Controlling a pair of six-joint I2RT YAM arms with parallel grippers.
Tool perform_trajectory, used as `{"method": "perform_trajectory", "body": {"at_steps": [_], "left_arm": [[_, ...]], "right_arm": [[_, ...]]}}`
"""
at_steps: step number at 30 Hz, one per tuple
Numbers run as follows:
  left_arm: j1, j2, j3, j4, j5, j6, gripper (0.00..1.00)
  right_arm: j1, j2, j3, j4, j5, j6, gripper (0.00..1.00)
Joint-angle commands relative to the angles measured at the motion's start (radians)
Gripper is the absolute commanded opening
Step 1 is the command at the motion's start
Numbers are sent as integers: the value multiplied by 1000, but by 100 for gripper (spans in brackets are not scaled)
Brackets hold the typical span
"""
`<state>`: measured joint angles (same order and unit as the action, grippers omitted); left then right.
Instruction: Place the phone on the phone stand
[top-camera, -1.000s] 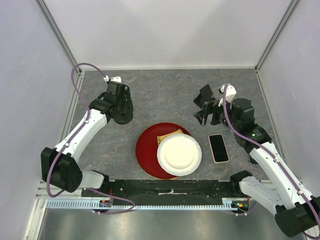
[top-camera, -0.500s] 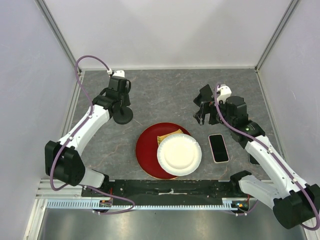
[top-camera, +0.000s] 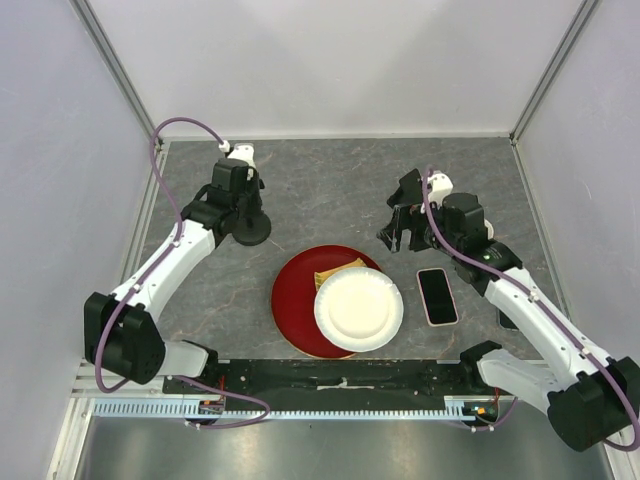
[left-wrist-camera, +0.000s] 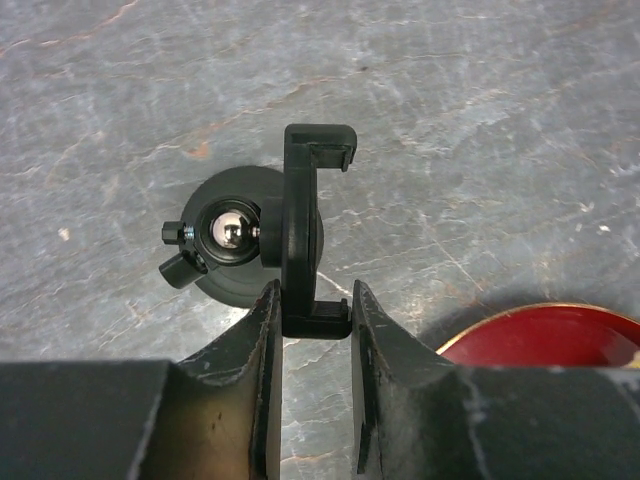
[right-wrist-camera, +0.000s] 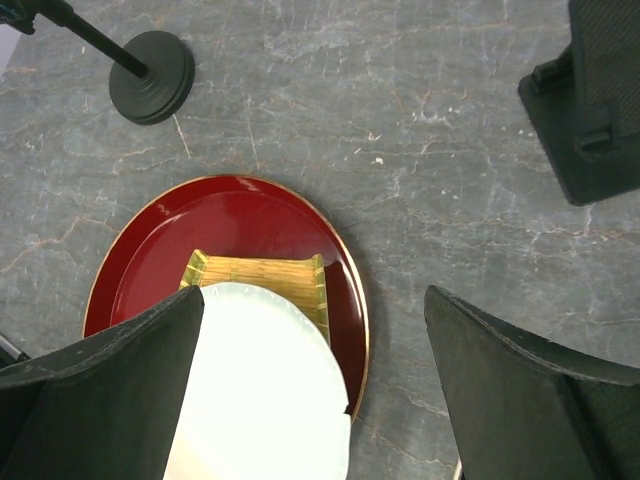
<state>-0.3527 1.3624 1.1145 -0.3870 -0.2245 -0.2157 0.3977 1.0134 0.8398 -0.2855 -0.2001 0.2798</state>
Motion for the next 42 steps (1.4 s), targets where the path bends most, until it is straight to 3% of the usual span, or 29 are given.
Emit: {"method": "perform_trajectory", "body": {"at_steps": [1,5,11,13,15,18,26,35,42], "left_arm": [[-6,-28,7,53,218,59,2],[-5,-13,38,19,329,90,2],[-5,18,57,-25,358,104,2],[-5,20,62,-38,331,102,16],[-5,11,59,-46,309,81,43],[-5,-12,57,-56,300,62,51],[-5,-43,53,-81,258,39,56],[-2,-11,65,-118,77,38,58],[-2,-69,28,-89,-47,19,64]], "right_arm": [[21,36,22,8,34,61,98],[56,34,25,-14,44,97,98],[107,36,25,-86,114,143,98],[127,43,36,-136,169,188,98],[135,66,57,-191,281,258,98],[142,109,90,-331,413,320,98],[145,32,3,-461,567,452,98],[144,-79,-10,-477,600,522,98],[144,-96,-48,-512,657,604,98]]}}
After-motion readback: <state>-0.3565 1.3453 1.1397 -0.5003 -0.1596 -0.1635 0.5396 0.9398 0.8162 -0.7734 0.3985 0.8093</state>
